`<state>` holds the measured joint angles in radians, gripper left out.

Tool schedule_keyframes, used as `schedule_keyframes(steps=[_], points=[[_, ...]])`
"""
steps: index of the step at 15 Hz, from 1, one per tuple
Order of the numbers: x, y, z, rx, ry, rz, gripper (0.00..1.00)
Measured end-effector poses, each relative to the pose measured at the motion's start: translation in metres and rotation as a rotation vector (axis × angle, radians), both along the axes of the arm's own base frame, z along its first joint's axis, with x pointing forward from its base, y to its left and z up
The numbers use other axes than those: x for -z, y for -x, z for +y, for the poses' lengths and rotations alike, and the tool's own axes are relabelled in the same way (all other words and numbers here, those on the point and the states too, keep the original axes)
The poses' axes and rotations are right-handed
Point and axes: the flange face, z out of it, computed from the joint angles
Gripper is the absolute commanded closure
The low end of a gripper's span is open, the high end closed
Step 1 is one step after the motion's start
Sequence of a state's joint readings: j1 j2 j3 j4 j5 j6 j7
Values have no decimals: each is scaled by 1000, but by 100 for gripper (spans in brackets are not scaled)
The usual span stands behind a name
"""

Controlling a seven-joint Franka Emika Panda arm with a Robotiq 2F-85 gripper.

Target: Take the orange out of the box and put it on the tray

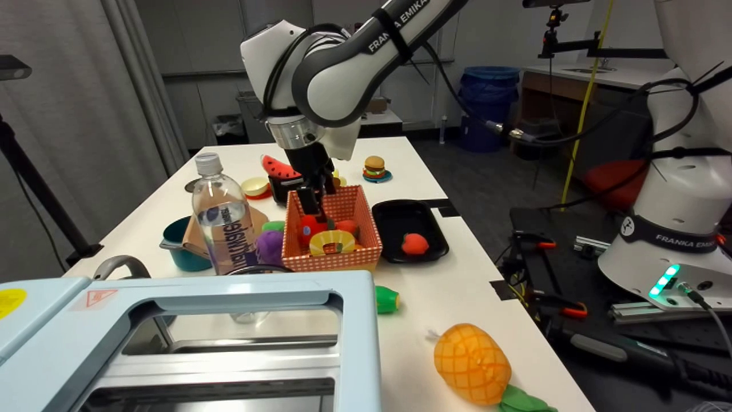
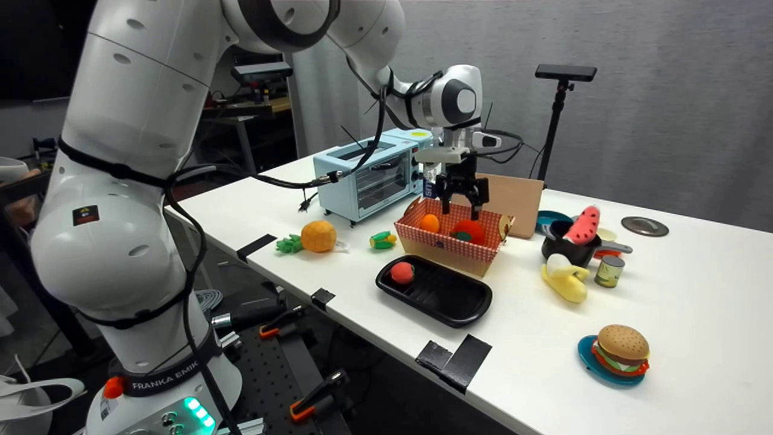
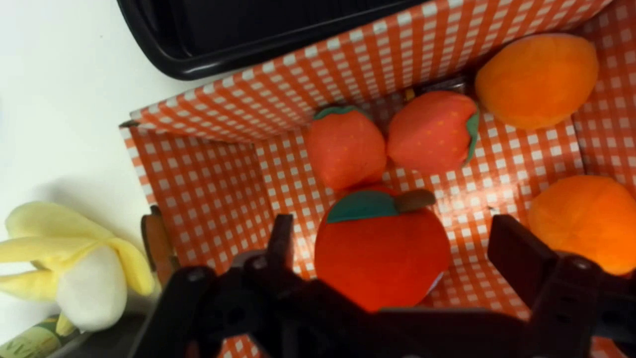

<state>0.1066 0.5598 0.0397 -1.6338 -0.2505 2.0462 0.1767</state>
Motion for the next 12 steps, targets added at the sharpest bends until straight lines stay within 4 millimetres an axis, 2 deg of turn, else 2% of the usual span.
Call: schedule_keyframes(steps=[3, 8, 12], points=[[7, -17, -16, 3, 10, -9, 0], [35, -32, -52, 32, 33, 12, 0], [51, -36, -58, 30, 47, 48, 0]])
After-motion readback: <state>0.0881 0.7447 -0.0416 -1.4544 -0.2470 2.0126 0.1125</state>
